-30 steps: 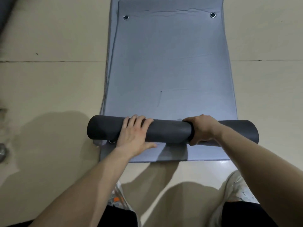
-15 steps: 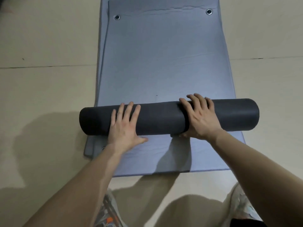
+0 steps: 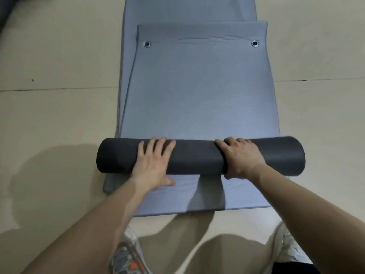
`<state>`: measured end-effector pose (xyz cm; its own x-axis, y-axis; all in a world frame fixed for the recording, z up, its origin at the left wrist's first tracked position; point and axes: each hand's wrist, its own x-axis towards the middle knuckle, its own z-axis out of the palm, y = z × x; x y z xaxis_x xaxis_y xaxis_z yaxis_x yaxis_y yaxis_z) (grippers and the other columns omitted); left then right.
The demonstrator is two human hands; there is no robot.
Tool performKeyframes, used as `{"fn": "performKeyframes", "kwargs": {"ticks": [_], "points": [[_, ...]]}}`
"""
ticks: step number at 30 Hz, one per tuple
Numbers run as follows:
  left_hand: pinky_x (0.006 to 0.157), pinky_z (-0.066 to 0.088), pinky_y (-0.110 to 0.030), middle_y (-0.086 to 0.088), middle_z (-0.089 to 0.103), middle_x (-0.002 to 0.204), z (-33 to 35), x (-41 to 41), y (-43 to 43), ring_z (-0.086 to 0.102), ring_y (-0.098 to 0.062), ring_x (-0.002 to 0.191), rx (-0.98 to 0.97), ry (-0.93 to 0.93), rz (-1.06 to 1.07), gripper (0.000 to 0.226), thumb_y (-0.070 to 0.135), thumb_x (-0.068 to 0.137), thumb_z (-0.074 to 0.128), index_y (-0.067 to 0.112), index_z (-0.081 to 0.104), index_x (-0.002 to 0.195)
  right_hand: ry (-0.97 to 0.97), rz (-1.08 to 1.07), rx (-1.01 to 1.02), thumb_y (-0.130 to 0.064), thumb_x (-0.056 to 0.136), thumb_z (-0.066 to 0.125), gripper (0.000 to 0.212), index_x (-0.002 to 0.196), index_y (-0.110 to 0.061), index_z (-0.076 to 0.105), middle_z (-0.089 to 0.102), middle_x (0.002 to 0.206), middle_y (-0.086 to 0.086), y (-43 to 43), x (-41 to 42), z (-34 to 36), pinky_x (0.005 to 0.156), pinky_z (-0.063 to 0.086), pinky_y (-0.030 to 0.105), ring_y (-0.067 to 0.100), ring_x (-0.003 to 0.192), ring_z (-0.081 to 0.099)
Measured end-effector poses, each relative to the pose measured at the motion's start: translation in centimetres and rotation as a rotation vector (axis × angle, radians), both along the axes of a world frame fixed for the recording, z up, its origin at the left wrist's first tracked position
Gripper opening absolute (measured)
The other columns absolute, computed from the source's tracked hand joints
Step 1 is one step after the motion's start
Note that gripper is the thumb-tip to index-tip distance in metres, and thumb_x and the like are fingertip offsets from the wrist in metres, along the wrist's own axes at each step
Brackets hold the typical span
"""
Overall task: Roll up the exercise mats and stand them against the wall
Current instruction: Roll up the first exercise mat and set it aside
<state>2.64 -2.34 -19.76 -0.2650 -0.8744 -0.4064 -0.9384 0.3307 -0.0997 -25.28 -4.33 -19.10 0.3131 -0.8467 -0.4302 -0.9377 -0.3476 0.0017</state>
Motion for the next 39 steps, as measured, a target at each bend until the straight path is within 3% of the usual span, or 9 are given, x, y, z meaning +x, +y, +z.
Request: {"fn": "performKeyframes", "kwargs": {"ticks": [3,5,8,11,17,21,26,32,39], "points": [[0.119,0.021,-0.049,0.0,0.034,0.158,0.5,0.0,2.3,0.033,-0.027,0.144,0.009,0.066,-0.044,0.116,0.077,0.066,0.071,0.029,0.019,0.158,-0.069,-0.034,0.117,-0.056,0.054,0.081,0.094,0.138,-0.04,0.041,0.064,0.12,-0.008,1.7,-0.7,1.0,0.082,0.055,0.036,0.023,0.101,0.065],[0.115,0.028,-0.043,0.005,0.042,0.154,1.4,0.0,0.4,0.042,-0.023,0.138,0.096,0.144,-0.055,0.111,0.072,0.063,0.076,0.034,0.027,0.156,-0.095,-0.105,0.152,-0.059,0.054,0.082,0.108,0.148,-0.038,0.034,0.06,0.134,-0.004,2.7,-1.1,0.7,0.101,0.05,0.042,0.025,0.115,0.061],[0.105,0.043,-0.041,0.008,0.055,0.142,2.8,-0.7,-3.5,0.054,-0.023,0.125,0.305,0.218,-0.01,0.109,0.062,0.058,0.087,0.039,0.036,0.152,-0.002,-0.171,-0.07,-0.059,0.051,0.09,0.134,0.159,-0.02,0.02,0.046,0.146,0.014,5.4,-0.8,-1.0,0.117,0.031,0.057,0.038,0.132,0.045],[0.095,0.046,-0.038,0.009,0.06,0.138,3.3,-1.2,-7.4,0.056,-0.023,0.123,0.51,0.205,0.096,0.11,0.059,0.055,0.091,0.045,0.038,0.15,-0.006,-0.239,-0.222,-0.039,0.049,0.092,0.129,0.158,-0.015,0.028,0.042,0.15,0.018,7.8,-0.1,-2.4,0.116,0.023,0.061,0.041,0.138,0.038],[0.123,0.016,-0.053,-0.002,0.032,0.164,1.3,-0.4,-4.7,0.027,-0.031,0.15,-0.174,0.225,0.131,0.09,0.08,0.081,0.051,0.032,0.035,0.155,-0.109,-0.254,-0.002,-0.085,0.047,0.076,0.129,0.154,-0.029,0.031,0.042,0.152,0.007,-2.8,-1.4,0.6,0.119,0.026,0.051,0.032,0.141,0.038],[0.125,-0.001,-0.056,-0.007,-0.002,0.171,-1.3,-1.0,-6.1,-0.006,-0.035,0.156,-0.026,0.087,0.055,0.143,0.092,0.055,0.064,0.028,-0.006,0.161,-0.029,-0.19,-0.144,-0.081,0.048,0.079,0.133,0.155,-0.019,0.03,0.035,0.154,0.014,-2.7,-1.8,-1.0,0.121,0.018,0.058,0.04,0.142,0.033],[0.118,0.027,-0.05,0.0,0.042,0.153,-0.7,-1.3,-12.1,0.04,-0.029,0.139,-0.011,0.08,-0.027,0.137,0.095,0.041,0.064,0.03,0.023,0.154,0.105,-0.137,-0.31,-0.04,0.056,0.088,0.119,0.155,-0.015,0.026,0.041,0.146,0.019,-2.8,-1.9,-3.8,0.108,0.03,0.065,0.046,0.132,0.04],[0.108,0.041,-0.046,0.0,0.052,0.143,1.6,-2.0,-7.6,0.052,-0.029,0.128,0.3,0.07,0.041,0.134,0.092,0.041,0.069,0.03,0.03,0.153,0.078,-0.023,-0.064,-0.062,0.051,0.079,0.116,0.148,-0.026,0.026,0.051,0.131,0.004,-0.3,-3.1,-0.9,0.102,0.041,0.049,0.033,0.116,0.053],[0.124,0.007,-0.054,-0.005,0.009,0.17,2.1,-2.0,5.2,0.009,-0.033,0.155,0.111,0.024,0.034,0.133,0.09,0.061,0.06,0.023,0.003,0.162,0.017,-0.036,0.158,-0.065,0.049,0.079,0.115,0.147,-0.034,0.027,0.056,0.13,-0.003,4.7,-3.2,1.1,0.101,0.046,0.043,0.026,0.114,0.059]]}}
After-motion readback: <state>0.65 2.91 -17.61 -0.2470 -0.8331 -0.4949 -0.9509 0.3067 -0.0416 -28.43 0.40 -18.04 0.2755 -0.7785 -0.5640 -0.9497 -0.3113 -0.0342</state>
